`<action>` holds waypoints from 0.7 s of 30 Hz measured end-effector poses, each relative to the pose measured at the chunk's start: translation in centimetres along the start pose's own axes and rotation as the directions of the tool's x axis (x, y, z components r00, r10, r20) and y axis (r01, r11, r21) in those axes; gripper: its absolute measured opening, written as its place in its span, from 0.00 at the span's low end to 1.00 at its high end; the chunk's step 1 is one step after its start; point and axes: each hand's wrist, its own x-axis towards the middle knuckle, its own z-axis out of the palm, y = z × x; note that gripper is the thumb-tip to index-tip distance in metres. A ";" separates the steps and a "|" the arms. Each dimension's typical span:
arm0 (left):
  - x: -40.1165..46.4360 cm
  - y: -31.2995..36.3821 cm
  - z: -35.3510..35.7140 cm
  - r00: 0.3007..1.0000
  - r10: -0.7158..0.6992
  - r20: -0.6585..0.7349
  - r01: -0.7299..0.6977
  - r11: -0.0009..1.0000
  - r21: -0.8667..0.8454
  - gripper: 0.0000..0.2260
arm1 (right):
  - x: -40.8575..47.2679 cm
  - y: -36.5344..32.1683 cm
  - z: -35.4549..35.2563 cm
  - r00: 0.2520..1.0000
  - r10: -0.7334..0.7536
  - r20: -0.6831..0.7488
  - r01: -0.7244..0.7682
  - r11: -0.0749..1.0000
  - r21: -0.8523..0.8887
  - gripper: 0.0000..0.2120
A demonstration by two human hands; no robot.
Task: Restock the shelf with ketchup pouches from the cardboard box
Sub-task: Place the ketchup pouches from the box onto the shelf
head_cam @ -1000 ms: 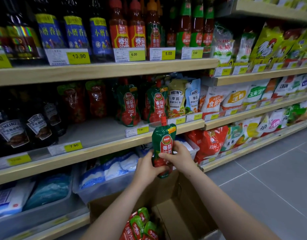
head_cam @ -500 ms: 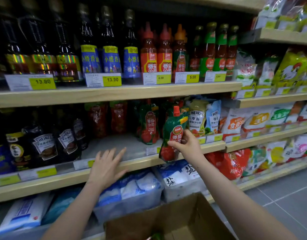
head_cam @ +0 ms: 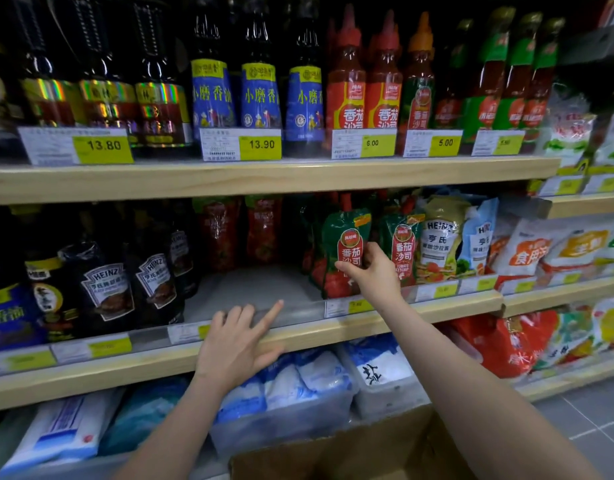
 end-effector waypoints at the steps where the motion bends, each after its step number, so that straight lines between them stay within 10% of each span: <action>1: 0.0 0.0 0.1 1.000 0.000 -0.002 0.000 1.000 0.003 0.33 | 0.1 0.2 0.2 0.999 0.036 0.014 -0.036 0.999 -0.033 0.25; 21: -0.1 0.2 -0.2 0.999 -0.034 0.021 0.034 0.999 0.029 0.33 | -7.0 2.7 -3.6 0.992 -0.073 0.100 0.083 0.991 -0.102 0.29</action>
